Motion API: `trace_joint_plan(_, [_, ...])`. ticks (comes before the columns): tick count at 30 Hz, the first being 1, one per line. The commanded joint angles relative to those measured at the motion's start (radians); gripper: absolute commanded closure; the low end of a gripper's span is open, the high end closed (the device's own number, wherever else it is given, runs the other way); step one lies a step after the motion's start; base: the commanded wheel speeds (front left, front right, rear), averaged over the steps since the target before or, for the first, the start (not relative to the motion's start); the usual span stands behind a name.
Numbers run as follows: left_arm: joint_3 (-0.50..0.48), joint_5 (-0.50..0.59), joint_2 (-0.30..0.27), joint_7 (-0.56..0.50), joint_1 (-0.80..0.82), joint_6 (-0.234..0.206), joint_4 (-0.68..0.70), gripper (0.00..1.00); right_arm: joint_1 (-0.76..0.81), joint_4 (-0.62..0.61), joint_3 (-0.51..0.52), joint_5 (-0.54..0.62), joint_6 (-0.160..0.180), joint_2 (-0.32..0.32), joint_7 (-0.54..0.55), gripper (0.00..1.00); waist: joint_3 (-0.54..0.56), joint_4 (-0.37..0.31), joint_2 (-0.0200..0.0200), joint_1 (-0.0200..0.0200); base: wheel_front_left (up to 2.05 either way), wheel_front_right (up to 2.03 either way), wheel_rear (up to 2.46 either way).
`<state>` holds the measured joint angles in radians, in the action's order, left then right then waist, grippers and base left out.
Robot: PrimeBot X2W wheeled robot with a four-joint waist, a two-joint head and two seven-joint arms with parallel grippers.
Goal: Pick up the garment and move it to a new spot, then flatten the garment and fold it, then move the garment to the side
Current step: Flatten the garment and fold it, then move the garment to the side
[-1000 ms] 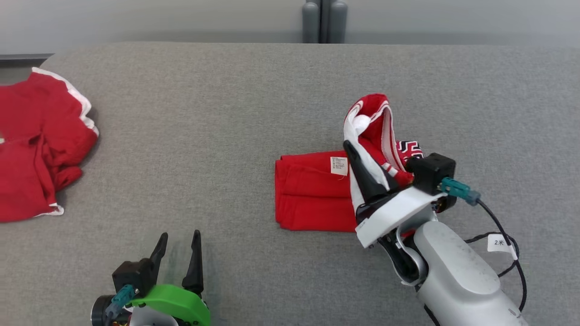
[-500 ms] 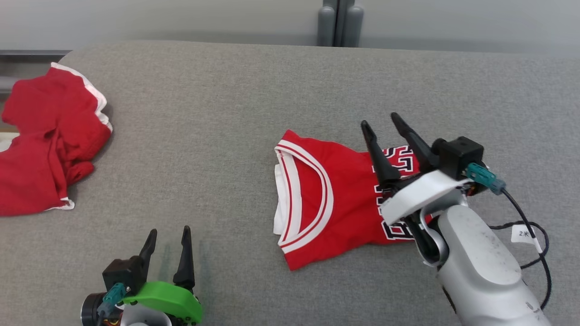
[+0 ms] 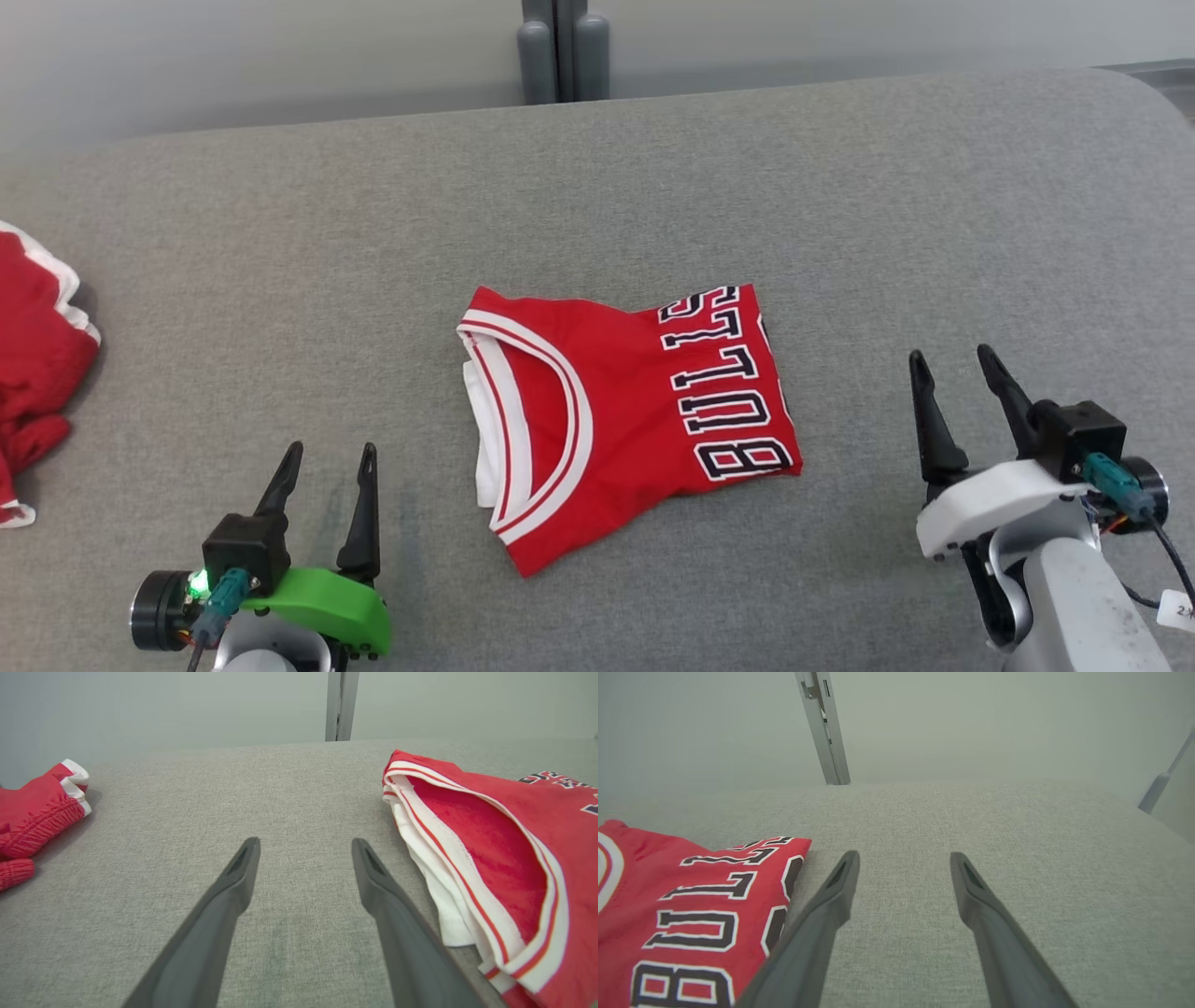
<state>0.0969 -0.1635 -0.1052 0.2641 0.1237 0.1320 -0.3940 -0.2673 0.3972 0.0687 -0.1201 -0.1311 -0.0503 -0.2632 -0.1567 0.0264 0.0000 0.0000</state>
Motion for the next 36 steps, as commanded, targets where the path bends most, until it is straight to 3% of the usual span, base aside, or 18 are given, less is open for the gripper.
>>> trace_joint_plan(1, [-0.008,0.014,-0.003,0.000,-0.020,-0.003,0.003,0.00,0.029,-0.002,0.008,0.014,0.001,-0.002,-0.002,0.00,0.007,-0.033,0.0000,0.0000,0.00,0.00,0.00])
trace_joint_plan(13, [-0.060,0.043,0.035,0.000,-0.072,-0.003,0.008,0.00,0.092,0.026,-0.017,0.021,0.001,-0.002,-0.002,0.00,0.016,-0.032,0.0000,0.0000,0.00,0.00,0.00])
trace_joint_plan(21, [-0.036,0.032,0.037,0.000,-0.038,-0.003,0.051,0.00,-0.047,0.105,-0.155,-0.013,0.001,-0.002,-0.002,0.00,-0.022,0.010,0.0000,0.0000,0.00,0.00,0.00])
trace_joint_plan(28, [0.017,0.007,0.026,0.000,-0.011,-0.003,0.059,0.00,-0.235,0.310,-0.275,-0.042,0.001,-0.003,-0.002,0.00,-0.055,0.071,0.0000,0.0000,0.00,0.00,0.00])
trace_joint_plan(36, [0.070,-0.026,0.009,0.000,-0.012,-0.003,0.085,0.00,-0.278,0.634,-0.330,-0.064,0.001,-0.002,0.093,0.00,-0.057,0.127,0.0000,0.0000,0.00,0.00,0.00])
